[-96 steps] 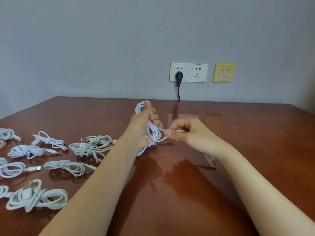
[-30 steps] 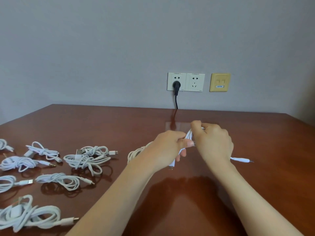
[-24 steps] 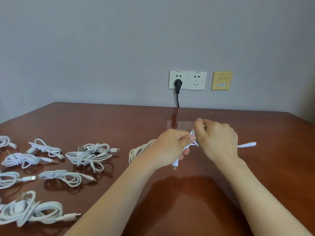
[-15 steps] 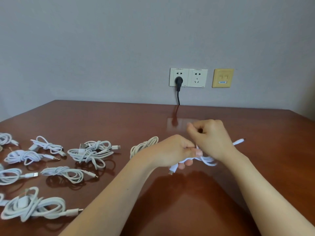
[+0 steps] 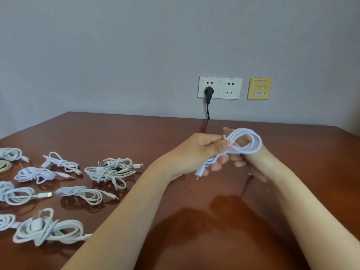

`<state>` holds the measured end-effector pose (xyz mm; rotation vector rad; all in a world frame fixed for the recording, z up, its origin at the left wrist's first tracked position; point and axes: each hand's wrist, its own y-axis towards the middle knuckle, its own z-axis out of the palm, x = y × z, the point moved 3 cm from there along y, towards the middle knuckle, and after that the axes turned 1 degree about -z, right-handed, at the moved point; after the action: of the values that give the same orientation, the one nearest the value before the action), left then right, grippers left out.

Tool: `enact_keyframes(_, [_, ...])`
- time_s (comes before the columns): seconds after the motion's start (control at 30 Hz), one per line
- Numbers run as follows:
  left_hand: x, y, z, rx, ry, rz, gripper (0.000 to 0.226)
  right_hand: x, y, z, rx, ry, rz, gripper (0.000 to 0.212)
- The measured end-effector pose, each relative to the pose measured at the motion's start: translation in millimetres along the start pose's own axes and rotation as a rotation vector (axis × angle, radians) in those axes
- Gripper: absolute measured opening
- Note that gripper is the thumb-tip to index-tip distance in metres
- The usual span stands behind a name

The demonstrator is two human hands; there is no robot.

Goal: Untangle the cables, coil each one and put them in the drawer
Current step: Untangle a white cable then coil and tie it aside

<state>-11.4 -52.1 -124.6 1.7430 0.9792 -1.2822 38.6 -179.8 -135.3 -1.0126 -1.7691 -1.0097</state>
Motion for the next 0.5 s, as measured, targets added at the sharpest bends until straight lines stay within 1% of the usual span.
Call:
enact_keyframes(0.03, [0.8,1.2,-2.9,-0.035,-0.005,0.017,0.018,-3.7,1.1,0.0,-0.001,-0.027,-0.022,0.029])
enact_keyframes(0.07, [0.2,1.8,-6.4,-0.086,-0.008,0.024,0.017,0.5,-0.6,5.3,-0.029,-0.049,-0.016,0.036])
enact_keyframes(0.17, [5.2,4.4,-21.9,-0.235,-0.018,0.022,0.012,2.7,-0.3,11.9,-0.077,-0.043,0.001,0.038])
enact_keyframes(0.2, [6.7,4.4,-26.4,-0.286,-0.025,0.0,0.016,5.2,-1.1,14.1,-0.095,-0.096,-0.018,0.037])
enact_keyframes(0.27, [9.3,4.4,-31.7,-0.344,-0.018,-0.012,0.026,6.4,-0.4,15.2,-0.132,-0.272,-0.096,0.033])
enact_keyframes(0.33, [9.6,6.2,-30.8,-0.365,-0.016,0.017,0.027,10.0,-0.4,17.9,-0.146,-0.419,-0.156,0.029])
enact_keyframes(0.43, [14.3,8.7,-30.8,-0.412,-0.018,0.024,0.014,11.0,-5.2,32.0,-0.036,-0.693,-0.234,0.026])
enact_keyframes(0.5, [18.9,8.5,-32.9,-0.427,-0.03,-0.001,0.011,16.3,-10.4,41.2,0.012,-0.881,-0.294,0.026])
